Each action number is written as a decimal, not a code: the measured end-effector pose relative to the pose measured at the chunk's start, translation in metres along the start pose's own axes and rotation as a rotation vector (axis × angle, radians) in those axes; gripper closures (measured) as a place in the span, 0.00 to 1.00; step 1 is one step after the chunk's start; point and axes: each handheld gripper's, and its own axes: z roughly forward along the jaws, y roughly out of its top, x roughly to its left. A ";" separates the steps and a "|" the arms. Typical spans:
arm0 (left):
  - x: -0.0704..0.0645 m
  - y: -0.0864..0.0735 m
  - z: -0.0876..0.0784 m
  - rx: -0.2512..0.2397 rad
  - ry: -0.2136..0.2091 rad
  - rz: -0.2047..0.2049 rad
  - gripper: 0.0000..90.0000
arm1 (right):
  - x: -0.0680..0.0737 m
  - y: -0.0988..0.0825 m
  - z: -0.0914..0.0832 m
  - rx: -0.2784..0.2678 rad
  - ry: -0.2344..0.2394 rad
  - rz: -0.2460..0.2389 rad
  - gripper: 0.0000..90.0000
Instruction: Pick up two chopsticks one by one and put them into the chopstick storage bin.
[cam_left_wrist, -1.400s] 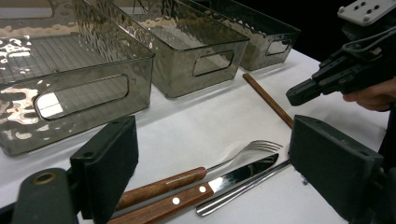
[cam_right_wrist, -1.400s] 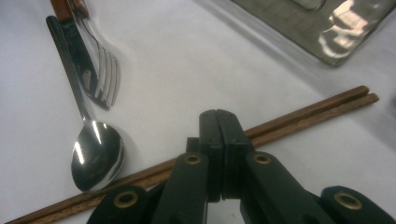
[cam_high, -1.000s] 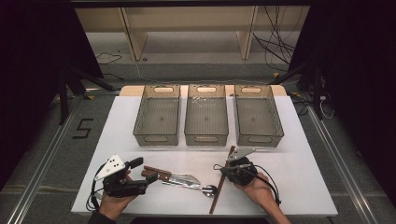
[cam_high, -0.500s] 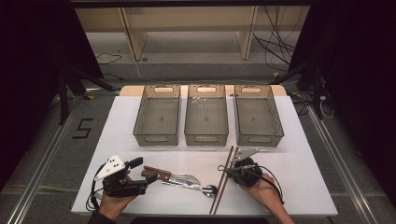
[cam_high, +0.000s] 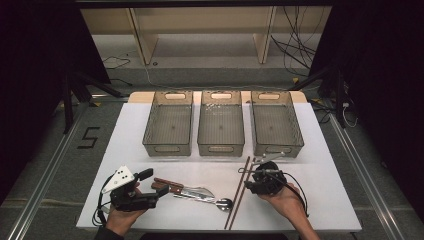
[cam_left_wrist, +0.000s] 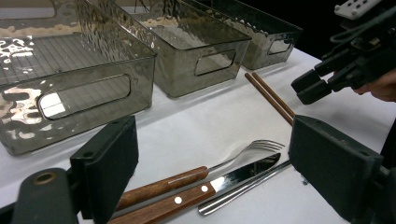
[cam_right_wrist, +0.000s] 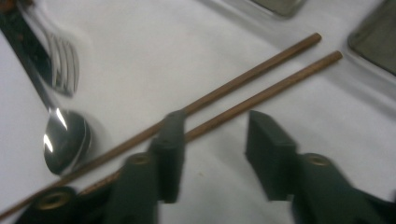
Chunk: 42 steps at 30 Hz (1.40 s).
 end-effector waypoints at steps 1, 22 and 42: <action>0.000 0.000 0.000 -0.001 0.000 0.000 0.17 | -0.001 0.002 0.001 -0.005 -0.005 0.046 0.51; 0.000 0.001 -0.001 -0.003 0.001 0.006 0.17 | 0.013 0.009 0.024 0.117 -0.095 0.130 0.41; 0.001 0.000 -0.002 -0.003 0.003 0.006 0.17 | 0.020 0.011 0.025 0.185 -0.144 0.060 0.48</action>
